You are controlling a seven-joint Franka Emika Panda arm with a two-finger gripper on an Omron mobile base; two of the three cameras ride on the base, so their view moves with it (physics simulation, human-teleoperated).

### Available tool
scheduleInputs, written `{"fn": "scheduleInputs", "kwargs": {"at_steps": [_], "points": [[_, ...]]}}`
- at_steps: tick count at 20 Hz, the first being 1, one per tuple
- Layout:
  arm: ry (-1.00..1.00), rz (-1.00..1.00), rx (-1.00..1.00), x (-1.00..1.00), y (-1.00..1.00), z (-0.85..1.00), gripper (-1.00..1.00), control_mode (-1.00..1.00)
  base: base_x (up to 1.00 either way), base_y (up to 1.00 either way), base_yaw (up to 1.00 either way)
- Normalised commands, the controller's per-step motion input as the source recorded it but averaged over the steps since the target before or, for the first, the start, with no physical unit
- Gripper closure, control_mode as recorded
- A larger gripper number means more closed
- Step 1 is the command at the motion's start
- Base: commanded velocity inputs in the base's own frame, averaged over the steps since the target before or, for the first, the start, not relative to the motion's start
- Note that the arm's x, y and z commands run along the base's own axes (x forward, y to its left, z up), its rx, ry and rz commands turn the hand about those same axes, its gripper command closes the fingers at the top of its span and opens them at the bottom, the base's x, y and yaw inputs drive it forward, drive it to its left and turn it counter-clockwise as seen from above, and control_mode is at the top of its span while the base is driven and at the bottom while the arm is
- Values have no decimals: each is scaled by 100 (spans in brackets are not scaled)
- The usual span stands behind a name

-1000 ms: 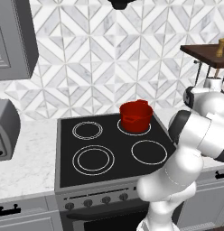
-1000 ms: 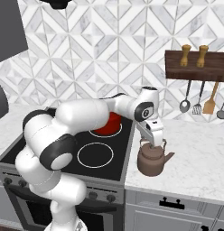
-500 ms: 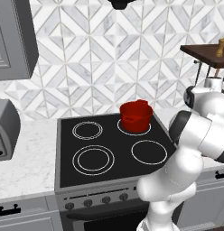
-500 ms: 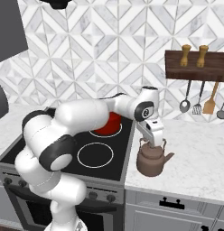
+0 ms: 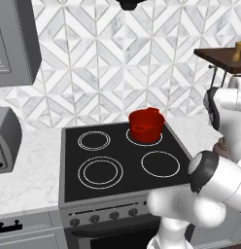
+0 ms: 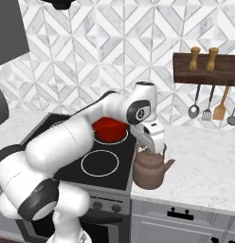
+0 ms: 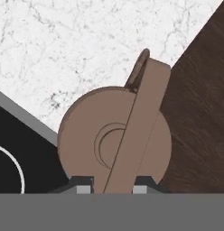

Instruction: Pick the kettle from the counter and place it on a stove burner. Then turn the burner on.

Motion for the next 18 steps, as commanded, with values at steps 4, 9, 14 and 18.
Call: {"fn": "scheduleInputs", "kwargs": {"at_steps": [4,9,14,18], "points": [[-4,22,-4,-54,78,9,100,-100,0,0,0],[-4,24,-1,-16,76,14,100,-100,0,0,0],[-1,30,-2,0,73,45,100,-100,0,0,0],[0,34,0,1,62,36,100,-100,0,0,0]]}}
